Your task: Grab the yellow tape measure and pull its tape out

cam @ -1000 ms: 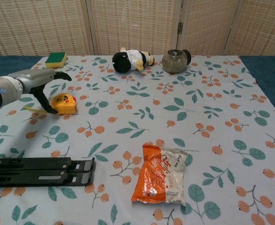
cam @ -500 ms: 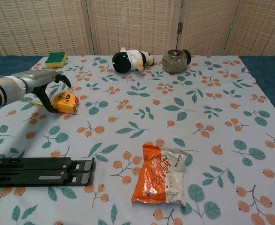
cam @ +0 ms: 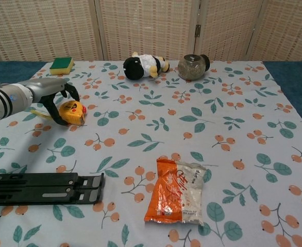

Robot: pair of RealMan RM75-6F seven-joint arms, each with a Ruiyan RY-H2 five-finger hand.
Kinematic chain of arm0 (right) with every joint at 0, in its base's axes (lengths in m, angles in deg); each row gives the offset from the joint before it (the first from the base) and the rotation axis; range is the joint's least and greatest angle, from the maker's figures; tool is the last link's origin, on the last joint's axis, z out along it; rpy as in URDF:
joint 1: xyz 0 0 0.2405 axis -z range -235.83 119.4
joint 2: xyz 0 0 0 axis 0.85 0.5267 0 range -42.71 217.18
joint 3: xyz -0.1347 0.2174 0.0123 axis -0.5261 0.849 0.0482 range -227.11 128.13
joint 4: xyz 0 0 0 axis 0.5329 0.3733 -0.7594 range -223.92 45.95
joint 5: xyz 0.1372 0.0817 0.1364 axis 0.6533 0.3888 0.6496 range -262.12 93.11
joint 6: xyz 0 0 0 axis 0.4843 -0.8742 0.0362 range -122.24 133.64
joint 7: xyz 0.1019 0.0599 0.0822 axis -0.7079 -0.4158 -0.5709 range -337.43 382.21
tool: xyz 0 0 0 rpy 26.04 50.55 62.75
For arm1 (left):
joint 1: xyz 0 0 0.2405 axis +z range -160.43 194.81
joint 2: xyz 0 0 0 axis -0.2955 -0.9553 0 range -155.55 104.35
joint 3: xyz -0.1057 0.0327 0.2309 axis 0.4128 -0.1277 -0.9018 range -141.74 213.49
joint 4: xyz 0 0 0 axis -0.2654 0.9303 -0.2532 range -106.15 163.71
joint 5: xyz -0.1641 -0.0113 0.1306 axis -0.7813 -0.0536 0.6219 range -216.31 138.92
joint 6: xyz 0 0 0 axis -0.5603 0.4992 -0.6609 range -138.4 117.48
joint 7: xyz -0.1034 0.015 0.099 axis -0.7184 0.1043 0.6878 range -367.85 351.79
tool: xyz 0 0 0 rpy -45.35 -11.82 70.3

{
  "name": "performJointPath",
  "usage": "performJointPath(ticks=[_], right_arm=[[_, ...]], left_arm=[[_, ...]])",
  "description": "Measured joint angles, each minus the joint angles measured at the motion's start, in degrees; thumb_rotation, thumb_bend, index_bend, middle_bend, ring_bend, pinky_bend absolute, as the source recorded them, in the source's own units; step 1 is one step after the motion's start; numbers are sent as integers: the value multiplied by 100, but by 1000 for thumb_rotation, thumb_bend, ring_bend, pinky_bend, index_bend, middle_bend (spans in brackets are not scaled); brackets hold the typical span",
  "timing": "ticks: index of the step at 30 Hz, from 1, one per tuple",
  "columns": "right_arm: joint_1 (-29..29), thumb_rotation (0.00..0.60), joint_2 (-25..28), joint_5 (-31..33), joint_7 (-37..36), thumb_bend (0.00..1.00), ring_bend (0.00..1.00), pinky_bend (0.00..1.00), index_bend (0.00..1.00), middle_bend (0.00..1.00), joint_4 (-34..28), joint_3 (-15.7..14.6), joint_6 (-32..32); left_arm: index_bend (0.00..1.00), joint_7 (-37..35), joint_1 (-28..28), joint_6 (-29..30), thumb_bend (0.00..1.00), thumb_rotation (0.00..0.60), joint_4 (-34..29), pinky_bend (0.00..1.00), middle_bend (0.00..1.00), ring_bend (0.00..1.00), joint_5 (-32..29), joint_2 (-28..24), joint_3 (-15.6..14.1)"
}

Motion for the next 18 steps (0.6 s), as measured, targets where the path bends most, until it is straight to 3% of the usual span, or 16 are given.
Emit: performJointPath(ticks=[5,13,18], right_arm=[[5,600,-7,24,0,332,98,0,0,0,12,2,10],[0,600,-9,36,28,332,99,0,0,0,-8,5,33],[-75,600,7,-57,33,331,98,0,0,2,-82,0,110]], left_arm=[[358,59,-52,-37,237,600,19,0,282,257,-70,20,-9],[514,-157,-80,19,451,600,128,32,469,397,49,97,5],[574,-495,-43,169,491,600,15,61,528,436,262,73,36]])
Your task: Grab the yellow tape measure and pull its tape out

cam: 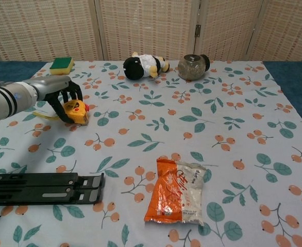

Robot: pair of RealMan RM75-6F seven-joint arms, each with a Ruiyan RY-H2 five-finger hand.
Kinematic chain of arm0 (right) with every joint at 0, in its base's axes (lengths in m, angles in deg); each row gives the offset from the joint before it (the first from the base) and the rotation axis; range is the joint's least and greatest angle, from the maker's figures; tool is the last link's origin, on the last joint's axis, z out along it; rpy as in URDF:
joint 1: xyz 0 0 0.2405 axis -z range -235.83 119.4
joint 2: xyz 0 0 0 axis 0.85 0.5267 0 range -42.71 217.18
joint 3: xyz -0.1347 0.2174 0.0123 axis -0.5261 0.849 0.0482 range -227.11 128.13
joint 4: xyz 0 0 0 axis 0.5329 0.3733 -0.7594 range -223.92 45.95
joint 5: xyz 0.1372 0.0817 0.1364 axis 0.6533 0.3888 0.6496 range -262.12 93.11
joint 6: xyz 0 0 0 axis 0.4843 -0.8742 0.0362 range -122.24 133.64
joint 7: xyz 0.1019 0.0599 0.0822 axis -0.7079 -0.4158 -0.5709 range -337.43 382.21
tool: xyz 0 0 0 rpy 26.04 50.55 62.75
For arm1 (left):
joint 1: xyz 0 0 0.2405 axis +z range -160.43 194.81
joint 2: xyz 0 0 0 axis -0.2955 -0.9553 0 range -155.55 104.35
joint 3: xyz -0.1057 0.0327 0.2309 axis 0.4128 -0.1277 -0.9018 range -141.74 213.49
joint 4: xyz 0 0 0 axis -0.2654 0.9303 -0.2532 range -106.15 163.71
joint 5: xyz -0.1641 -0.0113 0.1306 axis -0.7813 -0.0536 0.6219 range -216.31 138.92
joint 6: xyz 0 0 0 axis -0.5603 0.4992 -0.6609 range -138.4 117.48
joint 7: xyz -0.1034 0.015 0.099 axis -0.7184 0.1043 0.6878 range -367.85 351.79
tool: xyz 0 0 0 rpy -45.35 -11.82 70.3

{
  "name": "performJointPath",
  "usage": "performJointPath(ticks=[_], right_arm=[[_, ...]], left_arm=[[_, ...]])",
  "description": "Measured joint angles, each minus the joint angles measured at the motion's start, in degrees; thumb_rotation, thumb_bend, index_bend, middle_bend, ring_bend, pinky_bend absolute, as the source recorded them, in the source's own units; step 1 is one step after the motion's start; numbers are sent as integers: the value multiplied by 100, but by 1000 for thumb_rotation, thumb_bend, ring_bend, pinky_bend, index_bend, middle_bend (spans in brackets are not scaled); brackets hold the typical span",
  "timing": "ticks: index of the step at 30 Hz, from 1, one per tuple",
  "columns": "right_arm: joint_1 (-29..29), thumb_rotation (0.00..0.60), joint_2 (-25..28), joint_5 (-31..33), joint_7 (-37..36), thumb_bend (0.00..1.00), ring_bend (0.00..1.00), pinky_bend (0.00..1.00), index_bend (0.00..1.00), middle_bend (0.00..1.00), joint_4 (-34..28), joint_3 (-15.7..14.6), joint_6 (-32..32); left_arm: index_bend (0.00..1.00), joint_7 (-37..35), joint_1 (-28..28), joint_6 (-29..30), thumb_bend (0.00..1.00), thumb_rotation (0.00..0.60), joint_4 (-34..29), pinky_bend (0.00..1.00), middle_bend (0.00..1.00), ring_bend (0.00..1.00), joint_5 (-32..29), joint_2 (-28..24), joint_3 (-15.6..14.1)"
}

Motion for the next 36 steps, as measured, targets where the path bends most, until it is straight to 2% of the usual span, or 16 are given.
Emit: performJointPath(ticks=[6,10,17,21,30,36], right_arm=[[-275,600,10,-239,-17,333,92,0,0,2,-271,38,205],[-544,600,-113,-369,-15,332,19,0,0,0,-475,138,358],[-1121,600,-582,-349,6,332,0,0,0,0,-848,356,904],[-1534,600,-962,-155,150,332,0,0,0,0,-985,532,1266],[-2313,600,-1886,732,576,333,0,0,0,0,-956,890,1926],[-2691,600,-2492,1046,905,332,0,0,0,0,-719,1120,1946]], left_arm=[[583,-172,56,243,502,600,-572,69,537,440,112,-177,98],[583,-155,86,380,516,600,-1166,102,540,454,29,-344,203],[594,19,73,515,527,600,-2591,135,553,467,-649,-719,478],[599,312,-37,725,533,600,-3153,136,558,470,-1130,-845,609],[605,886,-425,1335,544,600,-3475,147,568,479,-1789,-615,756],[615,1046,-644,1597,556,600,-3508,151,578,488,-2081,-388,886]])
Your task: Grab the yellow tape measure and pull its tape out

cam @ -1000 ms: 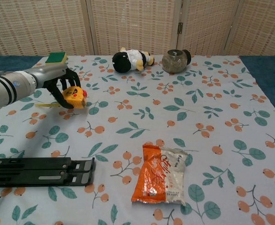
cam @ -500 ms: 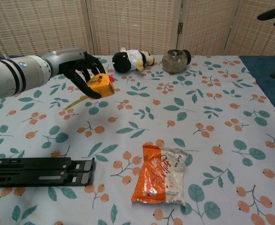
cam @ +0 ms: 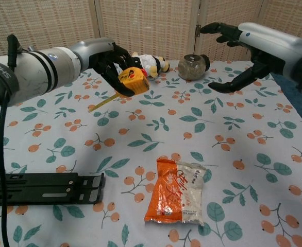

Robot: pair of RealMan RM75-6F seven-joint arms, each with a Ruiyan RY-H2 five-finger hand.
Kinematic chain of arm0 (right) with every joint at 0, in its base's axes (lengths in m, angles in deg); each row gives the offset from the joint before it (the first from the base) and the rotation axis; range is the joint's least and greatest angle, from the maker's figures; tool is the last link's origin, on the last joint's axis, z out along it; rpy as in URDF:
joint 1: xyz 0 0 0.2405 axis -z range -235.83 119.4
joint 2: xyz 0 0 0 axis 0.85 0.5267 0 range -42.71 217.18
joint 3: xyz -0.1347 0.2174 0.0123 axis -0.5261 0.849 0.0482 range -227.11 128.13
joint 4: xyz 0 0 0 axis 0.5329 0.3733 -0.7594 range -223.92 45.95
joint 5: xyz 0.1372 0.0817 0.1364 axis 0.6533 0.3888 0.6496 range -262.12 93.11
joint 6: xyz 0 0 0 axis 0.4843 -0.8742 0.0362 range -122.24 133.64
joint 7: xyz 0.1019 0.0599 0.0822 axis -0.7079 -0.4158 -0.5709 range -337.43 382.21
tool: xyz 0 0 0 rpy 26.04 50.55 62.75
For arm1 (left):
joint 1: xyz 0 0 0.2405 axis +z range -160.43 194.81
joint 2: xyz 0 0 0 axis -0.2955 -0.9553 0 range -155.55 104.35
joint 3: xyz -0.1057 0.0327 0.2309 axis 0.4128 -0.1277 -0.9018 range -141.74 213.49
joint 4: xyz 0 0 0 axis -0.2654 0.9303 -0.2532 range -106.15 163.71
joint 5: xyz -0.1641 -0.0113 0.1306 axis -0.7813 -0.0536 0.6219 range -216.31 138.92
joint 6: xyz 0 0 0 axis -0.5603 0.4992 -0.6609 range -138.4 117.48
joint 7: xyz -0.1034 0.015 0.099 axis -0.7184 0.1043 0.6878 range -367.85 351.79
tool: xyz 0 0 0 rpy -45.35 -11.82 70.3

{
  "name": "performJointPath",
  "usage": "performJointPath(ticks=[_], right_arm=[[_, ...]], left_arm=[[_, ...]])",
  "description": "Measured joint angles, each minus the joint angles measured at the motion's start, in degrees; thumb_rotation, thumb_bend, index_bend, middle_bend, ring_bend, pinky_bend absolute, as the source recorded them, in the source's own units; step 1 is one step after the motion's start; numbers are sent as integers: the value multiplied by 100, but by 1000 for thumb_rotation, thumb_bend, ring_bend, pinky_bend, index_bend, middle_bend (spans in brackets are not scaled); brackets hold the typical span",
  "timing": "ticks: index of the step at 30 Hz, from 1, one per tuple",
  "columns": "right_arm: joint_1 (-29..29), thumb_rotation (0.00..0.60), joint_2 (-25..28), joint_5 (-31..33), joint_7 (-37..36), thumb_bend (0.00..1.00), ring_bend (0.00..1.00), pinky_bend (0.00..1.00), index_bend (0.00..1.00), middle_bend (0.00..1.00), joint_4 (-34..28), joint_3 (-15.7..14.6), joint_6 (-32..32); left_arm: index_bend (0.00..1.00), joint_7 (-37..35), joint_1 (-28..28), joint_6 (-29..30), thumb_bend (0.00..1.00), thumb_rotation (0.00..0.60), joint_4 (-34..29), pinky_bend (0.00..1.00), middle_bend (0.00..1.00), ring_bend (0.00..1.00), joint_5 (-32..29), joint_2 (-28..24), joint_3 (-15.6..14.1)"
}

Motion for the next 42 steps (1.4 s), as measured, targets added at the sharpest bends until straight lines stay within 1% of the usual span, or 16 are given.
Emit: performJointPath(ticks=[9,19,24,33,42], right_arm=[[-375,600,-657,166,245,332,0,0,0,0,520,213,-198],[-619,600,-1172,128,189,331,0,0,0,0,997,296,-435],[-719,600,-1352,108,129,332,0,0,0,0,1201,332,-498],[-875,600,-1651,131,-11,333,0,0,0,0,1577,401,-553],[-972,600,-1765,178,-64,331,0,0,0,0,1705,430,-535]], left_arm=[[621,-5,-195,95,564,600,9,165,584,499,-357,182,195],[621,-46,-347,186,567,600,55,162,584,499,-703,311,383],[621,-90,-414,178,567,600,7,155,584,499,-861,323,474],[621,-134,-494,259,566,600,15,155,584,499,-928,391,516],[620,-121,-545,308,567,600,32,156,585,499,-982,404,520]])
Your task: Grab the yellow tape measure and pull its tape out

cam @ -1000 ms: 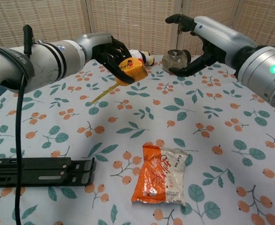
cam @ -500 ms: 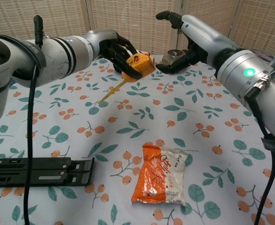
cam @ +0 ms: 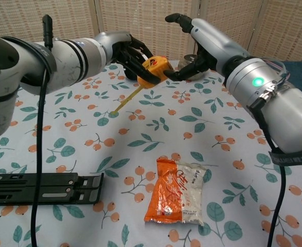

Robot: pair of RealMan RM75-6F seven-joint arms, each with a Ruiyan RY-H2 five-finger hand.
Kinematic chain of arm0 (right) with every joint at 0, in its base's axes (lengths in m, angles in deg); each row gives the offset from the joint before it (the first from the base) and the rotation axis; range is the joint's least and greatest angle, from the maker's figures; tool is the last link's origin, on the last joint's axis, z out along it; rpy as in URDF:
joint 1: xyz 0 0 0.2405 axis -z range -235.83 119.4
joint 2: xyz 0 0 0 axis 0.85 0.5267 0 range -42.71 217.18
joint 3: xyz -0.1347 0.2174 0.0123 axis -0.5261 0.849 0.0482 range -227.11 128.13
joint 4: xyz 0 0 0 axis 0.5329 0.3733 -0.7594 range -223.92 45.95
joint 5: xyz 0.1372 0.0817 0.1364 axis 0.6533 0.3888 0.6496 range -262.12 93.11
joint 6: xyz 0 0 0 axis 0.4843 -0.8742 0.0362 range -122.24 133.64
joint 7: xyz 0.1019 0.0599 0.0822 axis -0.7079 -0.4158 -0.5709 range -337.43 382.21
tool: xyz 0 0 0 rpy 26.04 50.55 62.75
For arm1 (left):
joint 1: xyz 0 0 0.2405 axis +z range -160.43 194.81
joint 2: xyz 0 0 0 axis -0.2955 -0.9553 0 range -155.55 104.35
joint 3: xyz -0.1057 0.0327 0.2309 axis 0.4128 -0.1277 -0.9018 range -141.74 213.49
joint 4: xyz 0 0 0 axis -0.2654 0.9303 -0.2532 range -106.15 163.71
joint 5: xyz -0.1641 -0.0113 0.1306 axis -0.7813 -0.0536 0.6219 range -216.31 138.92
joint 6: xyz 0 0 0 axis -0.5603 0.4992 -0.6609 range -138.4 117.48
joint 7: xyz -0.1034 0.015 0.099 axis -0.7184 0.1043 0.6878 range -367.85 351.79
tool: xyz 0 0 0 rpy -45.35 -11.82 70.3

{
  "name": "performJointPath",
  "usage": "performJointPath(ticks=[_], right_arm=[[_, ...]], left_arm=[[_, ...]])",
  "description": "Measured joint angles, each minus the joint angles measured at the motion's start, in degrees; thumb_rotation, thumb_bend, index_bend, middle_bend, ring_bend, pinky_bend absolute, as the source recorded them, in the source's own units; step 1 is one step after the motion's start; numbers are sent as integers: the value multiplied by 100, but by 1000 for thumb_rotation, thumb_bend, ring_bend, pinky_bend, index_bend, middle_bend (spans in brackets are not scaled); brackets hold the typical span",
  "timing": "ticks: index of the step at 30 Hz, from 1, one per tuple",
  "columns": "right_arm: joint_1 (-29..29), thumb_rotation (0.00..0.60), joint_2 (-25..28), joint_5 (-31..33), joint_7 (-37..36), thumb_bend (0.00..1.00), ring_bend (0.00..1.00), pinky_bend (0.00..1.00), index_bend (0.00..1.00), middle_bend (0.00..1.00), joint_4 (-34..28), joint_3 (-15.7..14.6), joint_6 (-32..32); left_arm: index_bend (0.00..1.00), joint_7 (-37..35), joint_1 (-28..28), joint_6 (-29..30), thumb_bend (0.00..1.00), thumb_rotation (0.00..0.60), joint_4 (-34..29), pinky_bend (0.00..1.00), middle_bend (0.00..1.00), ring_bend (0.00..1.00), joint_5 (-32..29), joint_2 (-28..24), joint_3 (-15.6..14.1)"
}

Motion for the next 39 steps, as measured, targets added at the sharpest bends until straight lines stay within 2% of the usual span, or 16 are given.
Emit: performJointPath(ticks=[12,30,32,37,39], right_arm=[[-64,600,-9,138,21,332,0,0,0,0,54,121,-21],[-36,600,163,435,127,333,0,0,9,0,-67,271,-97],[-48,600,169,490,162,333,0,0,69,0,-95,294,-89],[-86,600,164,682,280,334,0,0,291,0,-170,356,-63],[-107,600,166,777,348,334,0,0,341,1,-212,376,-35]], left_arm=[[621,-12,13,46,568,600,-17,156,584,498,68,-24,-60],[622,-184,72,72,580,600,328,151,587,489,405,147,-164],[622,-179,74,70,580,600,333,149,587,487,420,146,-157],[622,-199,86,81,583,600,340,148,587,484,455,151,-127],[622,-210,99,85,584,600,338,148,587,483,479,155,-127]])
